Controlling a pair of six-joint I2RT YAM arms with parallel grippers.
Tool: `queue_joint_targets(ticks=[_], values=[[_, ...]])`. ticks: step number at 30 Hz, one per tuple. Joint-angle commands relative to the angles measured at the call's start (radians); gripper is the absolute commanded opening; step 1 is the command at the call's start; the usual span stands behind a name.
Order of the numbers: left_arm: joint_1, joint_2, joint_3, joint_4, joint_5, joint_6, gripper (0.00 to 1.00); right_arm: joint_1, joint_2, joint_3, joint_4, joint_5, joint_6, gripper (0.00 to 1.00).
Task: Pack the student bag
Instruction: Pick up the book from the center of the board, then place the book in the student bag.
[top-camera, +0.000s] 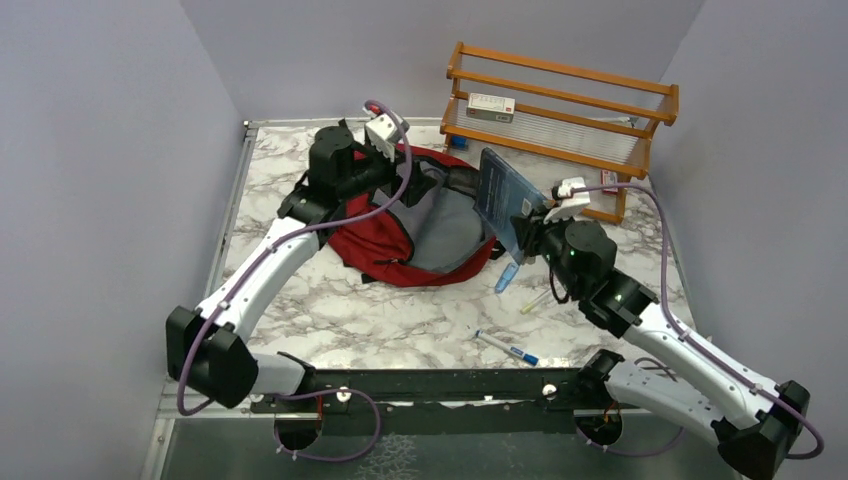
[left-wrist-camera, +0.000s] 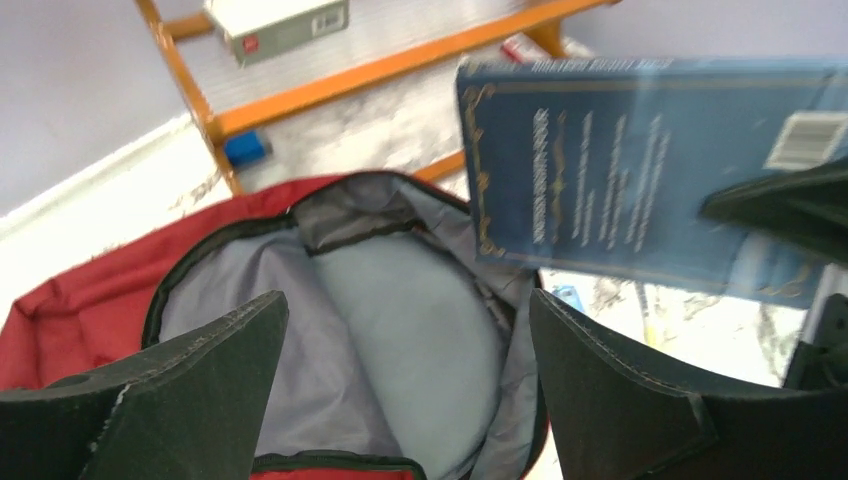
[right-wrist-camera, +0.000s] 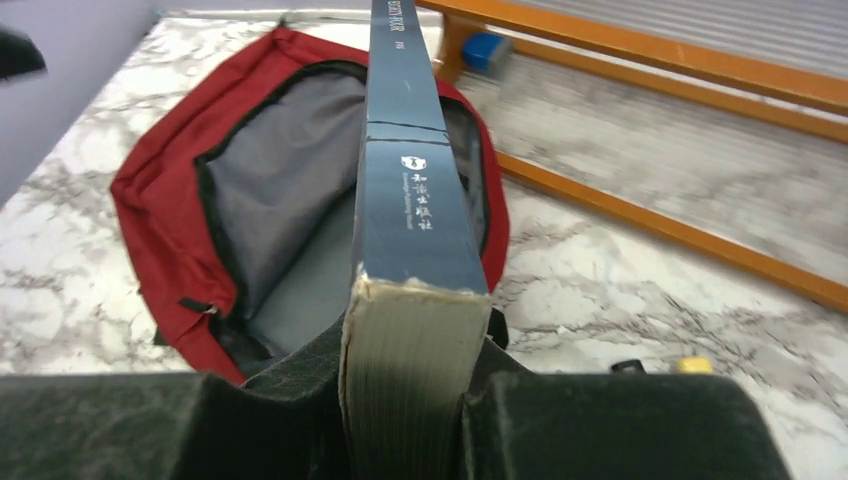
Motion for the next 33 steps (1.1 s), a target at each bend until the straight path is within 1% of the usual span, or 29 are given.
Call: queue_joint_targets(ticks=[1,2,4,6,7,9,14,17,19,23,24,26,28,30,32,33], values=[[-0.052,0.096,0.061,-0.126,-0.194,0.095,0.91,-0.153,0.046,0.111,-0.032,-0.171,0.105,0.00],[-0.073,0.116,0.072,-0.138,-0.241,0.115,0.91,-0.220,0.056,0.114,-0.032,-0.244,0.127,0.00],[-0.113,0.165,0.102,-0.167,-0.344,0.150,0.91,-0.359,0.078,0.106,-0.011,-0.511,0.184,0.01],[-0.146,0.209,0.123,-0.194,-0.437,0.173,0.91,-0.487,0.103,0.091,0.028,-0.706,0.251,0.00],[-0.159,0.241,0.133,-0.206,-0.482,0.178,0.90,-0.540,0.115,0.083,0.039,-0.785,0.285,0.00],[-0.180,0.287,0.153,-0.232,-0.559,0.201,0.90,-0.598,0.128,0.070,0.086,-0.874,0.342,0.01],[-0.233,0.391,0.177,-0.262,-0.740,0.267,0.90,-0.607,0.091,0.044,0.101,-0.879,0.413,0.00],[-0.250,0.449,0.191,-0.274,-0.832,0.290,0.90,-0.607,0.072,0.053,0.077,-0.879,0.429,0.00],[-0.257,0.482,0.195,-0.275,-0.874,0.293,0.90,-0.607,0.058,0.058,0.065,-0.873,0.432,0.00],[-0.275,0.541,0.199,-0.275,-0.920,0.306,0.87,-0.608,0.015,0.056,0.049,-0.807,0.476,0.01],[-0.281,0.556,0.201,-0.275,-0.934,0.308,0.86,-0.608,0.005,0.053,0.023,-0.793,0.488,0.01],[-0.287,0.584,0.205,-0.275,-0.972,0.310,0.83,-0.608,-0.012,0.047,0.013,-0.789,0.498,0.01],[-0.292,0.604,0.209,-0.278,-1.011,0.313,0.78,-0.609,-0.020,0.045,-0.004,-0.785,0.503,0.00],[-0.293,0.614,0.211,-0.279,-1.035,0.315,0.71,-0.608,-0.026,0.042,-0.018,-0.783,0.503,0.00],[-0.293,0.619,0.212,-0.280,-1.047,0.315,0.68,-0.608,-0.028,0.030,-0.020,-0.777,0.503,0.00],[-0.295,0.623,0.213,-0.278,-1.048,0.315,0.65,-0.608,-0.029,0.025,-0.024,-0.773,0.505,0.01]])
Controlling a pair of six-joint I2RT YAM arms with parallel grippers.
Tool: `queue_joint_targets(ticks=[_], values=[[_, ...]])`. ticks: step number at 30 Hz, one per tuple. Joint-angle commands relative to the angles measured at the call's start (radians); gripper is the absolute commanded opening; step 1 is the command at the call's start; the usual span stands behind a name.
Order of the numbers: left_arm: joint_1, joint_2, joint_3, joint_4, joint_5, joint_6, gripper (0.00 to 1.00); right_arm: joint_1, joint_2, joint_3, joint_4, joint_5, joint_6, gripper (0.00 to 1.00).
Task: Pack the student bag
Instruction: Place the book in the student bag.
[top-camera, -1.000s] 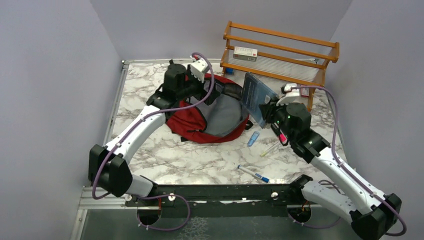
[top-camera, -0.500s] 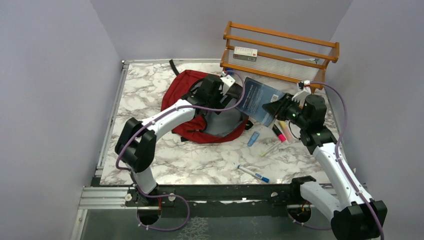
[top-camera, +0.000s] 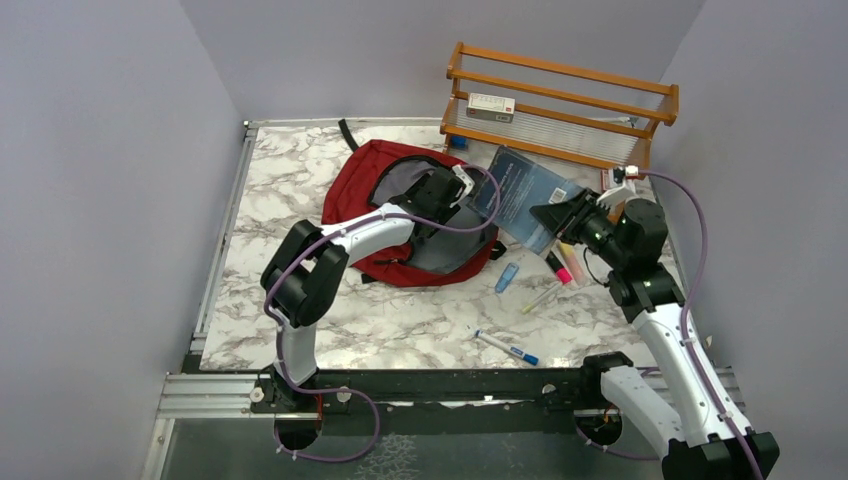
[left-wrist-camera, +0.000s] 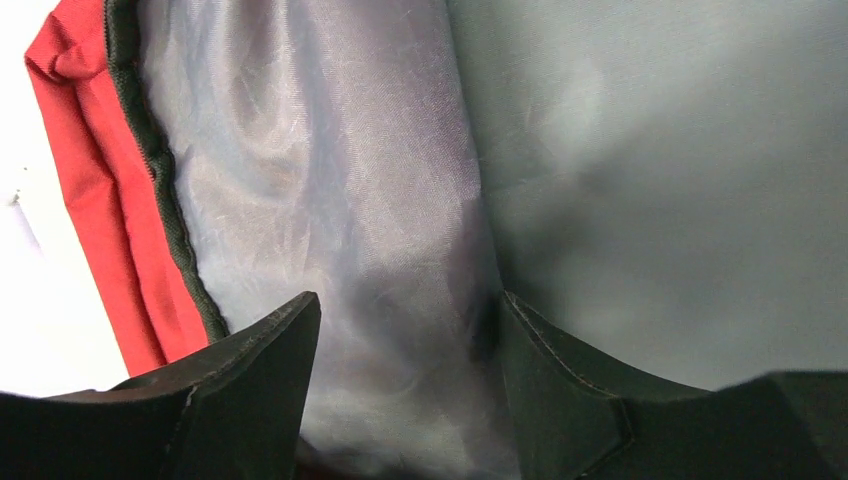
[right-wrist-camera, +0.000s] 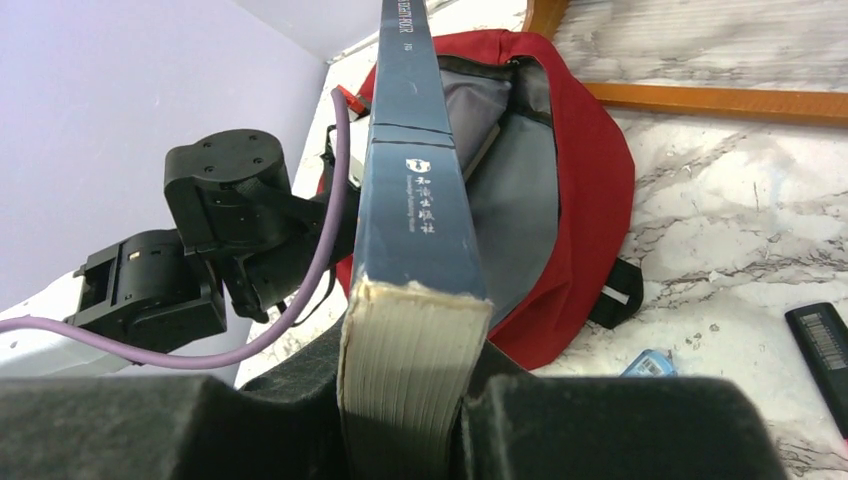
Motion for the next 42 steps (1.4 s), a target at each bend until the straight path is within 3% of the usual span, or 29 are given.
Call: queue_joint_targets(ticks=[1,9,15,20,25,29,42], values=[[-0.005,0.015,0.038,-0.008,-0.090,0.009,0.61,0.000,-0.027,-0.006,0.040,0.031,0.038,0.01],[-0.003,-0.020,0.034,-0.009,-0.091,-0.009,0.21,0.000,-0.021,-0.017,0.000,0.054,0.082,0.01],[-0.002,-0.089,0.089,-0.032,-0.071,-0.024,0.00,0.001,0.052,-0.005,0.084,-0.055,0.136,0.01],[0.006,-0.140,0.114,-0.039,-0.032,-0.041,0.00,0.025,0.179,-0.014,0.211,-0.192,0.263,0.00],[0.034,-0.207,0.057,0.003,-0.007,-0.069,0.00,0.153,0.274,0.020,0.202,-0.020,0.294,0.01],[0.087,-0.283,0.002,0.062,0.083,-0.119,0.00,0.205,0.359,0.010,0.295,0.054,0.379,0.00],[0.124,-0.452,-0.138,0.190,0.234,-0.156,0.00,0.333,0.673,0.169,0.521,0.116,0.547,0.00]])
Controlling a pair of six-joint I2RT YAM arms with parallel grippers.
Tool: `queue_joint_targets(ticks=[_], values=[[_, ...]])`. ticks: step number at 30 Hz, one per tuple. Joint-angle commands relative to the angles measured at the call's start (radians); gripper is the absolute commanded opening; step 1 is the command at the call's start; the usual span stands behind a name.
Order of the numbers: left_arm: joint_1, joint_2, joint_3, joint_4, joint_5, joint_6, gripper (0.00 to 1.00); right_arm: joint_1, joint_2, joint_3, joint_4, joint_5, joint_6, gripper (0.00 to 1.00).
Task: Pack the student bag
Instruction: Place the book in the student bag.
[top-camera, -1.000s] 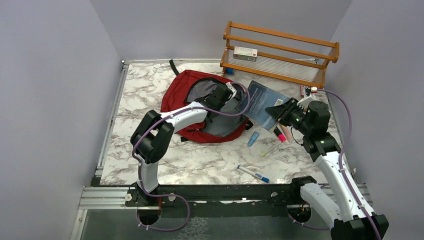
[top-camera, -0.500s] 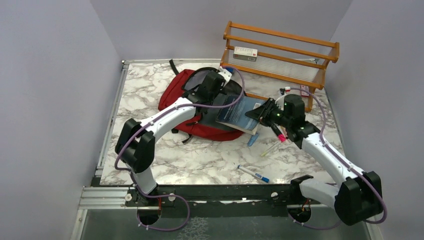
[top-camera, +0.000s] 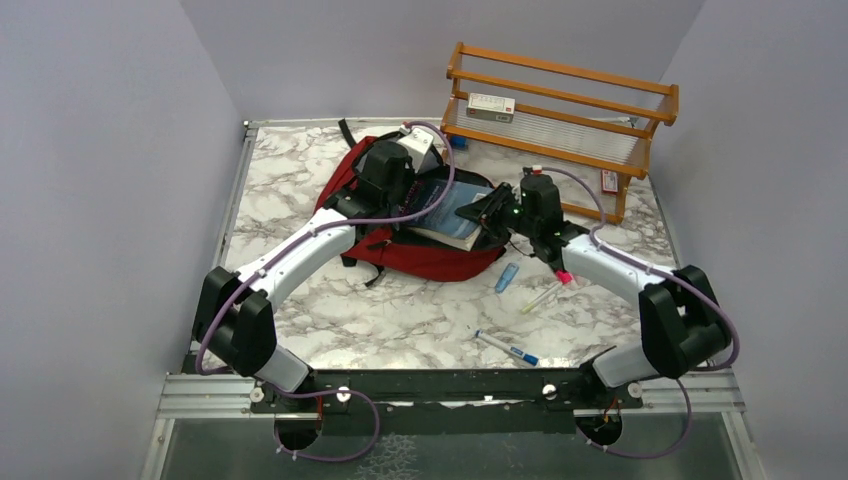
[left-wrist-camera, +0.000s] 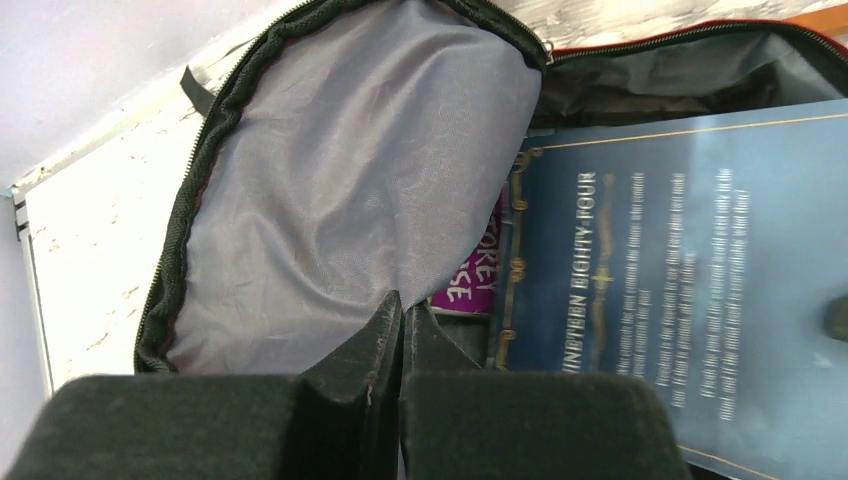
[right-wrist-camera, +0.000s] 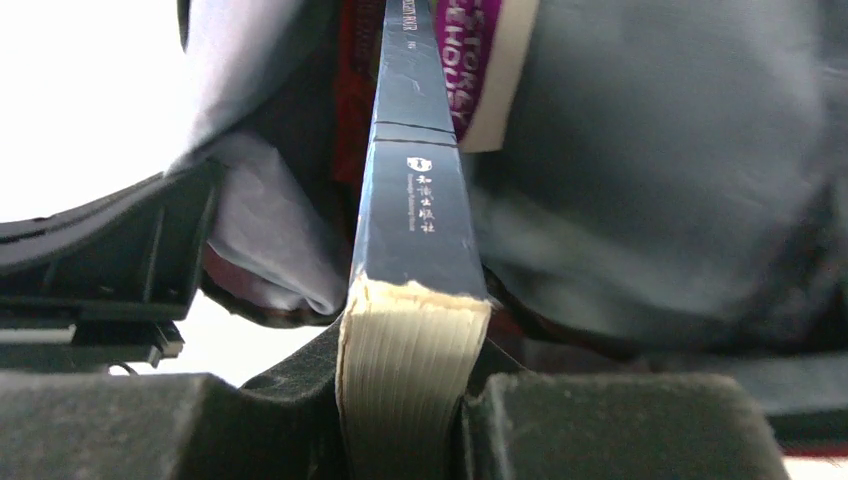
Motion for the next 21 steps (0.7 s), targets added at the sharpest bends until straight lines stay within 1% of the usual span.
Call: queue_joint_targets(ticks=[1,5,8,12,16,19,21], values=[[-0.001,-0.071,-0.018,0.107,0.081,-0.025,0.00,0.030,0.061,0.105,0.240,0.022,0.101,0.00],[-0.001,-0.074,-0.020,0.106,0.117,-0.038,0.00,0.065,0.131,0.179,0.255,0.062,0.112,0.01],[-0.001,-0.078,-0.027,0.113,0.131,-0.045,0.00,0.081,0.201,0.211,0.310,0.079,0.137,0.01],[-0.001,-0.090,-0.023,0.107,0.145,-0.059,0.00,0.102,0.334,0.282,0.367,0.076,0.122,0.00],[-0.001,-0.091,-0.025,0.109,0.165,-0.076,0.00,0.123,0.468,0.331,0.505,0.082,0.157,0.01],[-0.001,-0.090,-0.028,0.110,0.168,-0.080,0.00,0.137,0.567,0.413,0.570,0.091,0.169,0.01],[-0.001,-0.087,-0.033,0.114,0.163,-0.074,0.00,0.149,0.627,0.474,0.578,0.102,0.163,0.01]])
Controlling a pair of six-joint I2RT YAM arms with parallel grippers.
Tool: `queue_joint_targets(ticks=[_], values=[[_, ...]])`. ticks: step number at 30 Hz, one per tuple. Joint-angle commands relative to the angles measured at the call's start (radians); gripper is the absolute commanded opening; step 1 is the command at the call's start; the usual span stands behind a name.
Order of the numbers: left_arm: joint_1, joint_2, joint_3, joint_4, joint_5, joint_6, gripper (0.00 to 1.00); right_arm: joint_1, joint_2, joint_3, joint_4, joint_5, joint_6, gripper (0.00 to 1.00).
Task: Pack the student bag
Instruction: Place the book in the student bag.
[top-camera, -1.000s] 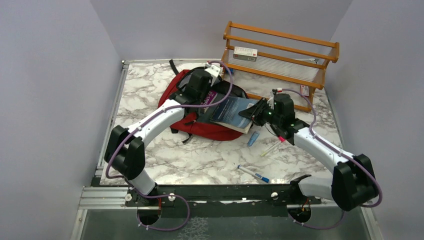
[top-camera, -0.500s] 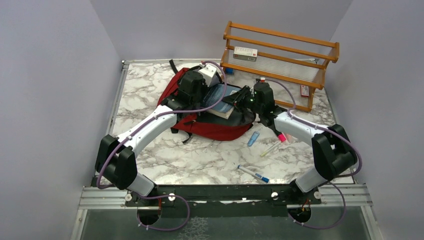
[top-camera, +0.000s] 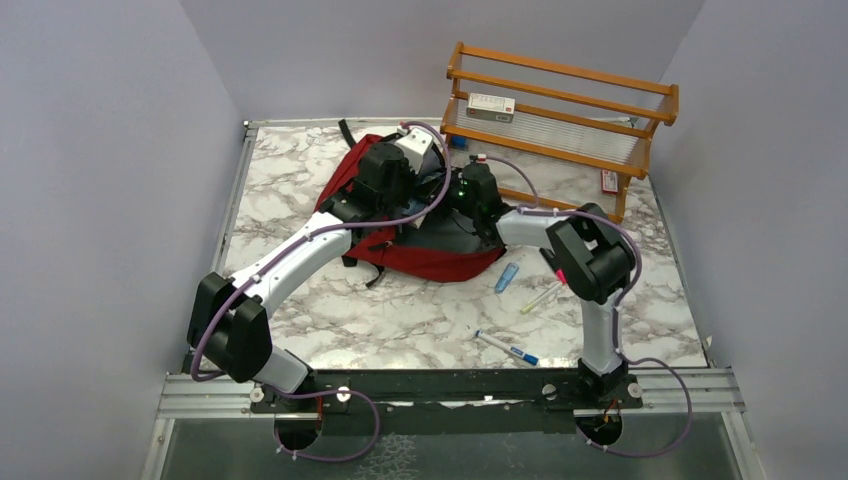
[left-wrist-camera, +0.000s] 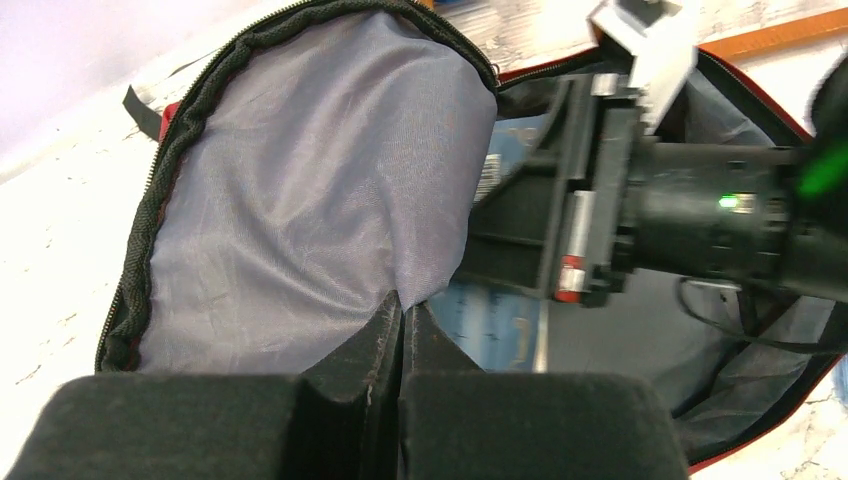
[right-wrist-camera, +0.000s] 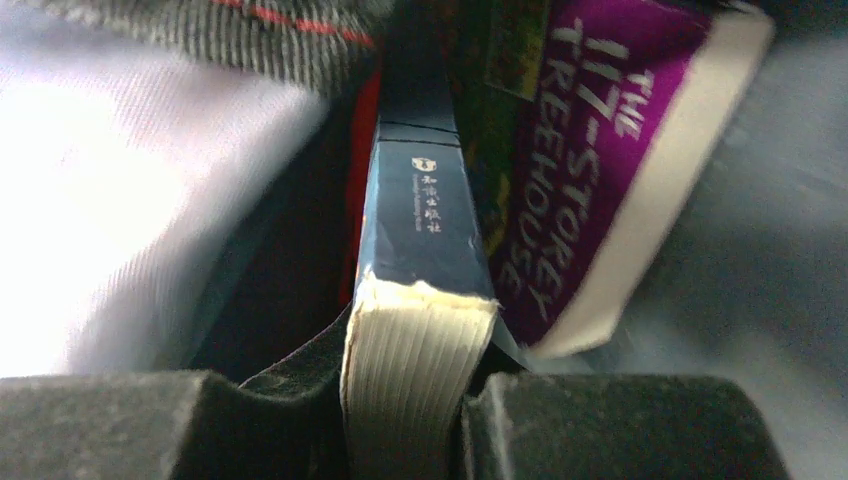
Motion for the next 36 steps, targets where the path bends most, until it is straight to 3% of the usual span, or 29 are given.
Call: queue_joint_targets(ticks=[1,14,19,25,27,36], values=[[-0.001,-0.040,0.001,0.074,0.047,-0.019,0.00,0.030,0.095,0.167,0.217,0.046,0.012,0.00],[0.019,-0.028,0.001,0.070,0.060,-0.025,0.00,0.053,0.343,0.428,-0.001,0.093,-0.114,0.05],[0.038,-0.018,0.010,0.058,0.076,-0.033,0.00,0.053,0.359,0.486,-0.097,0.101,-0.177,0.21],[0.063,-0.006,0.013,0.053,0.080,-0.041,0.00,0.052,0.289,0.441,-0.158,0.156,-0.224,0.40],[0.066,0.000,0.008,0.057,0.077,-0.039,0.00,0.051,0.262,0.410,-0.162,0.163,-0.225,0.51],[0.094,0.017,0.016,0.048,0.089,-0.046,0.00,0.050,0.142,0.282,-0.179,0.221,-0.284,0.65]])
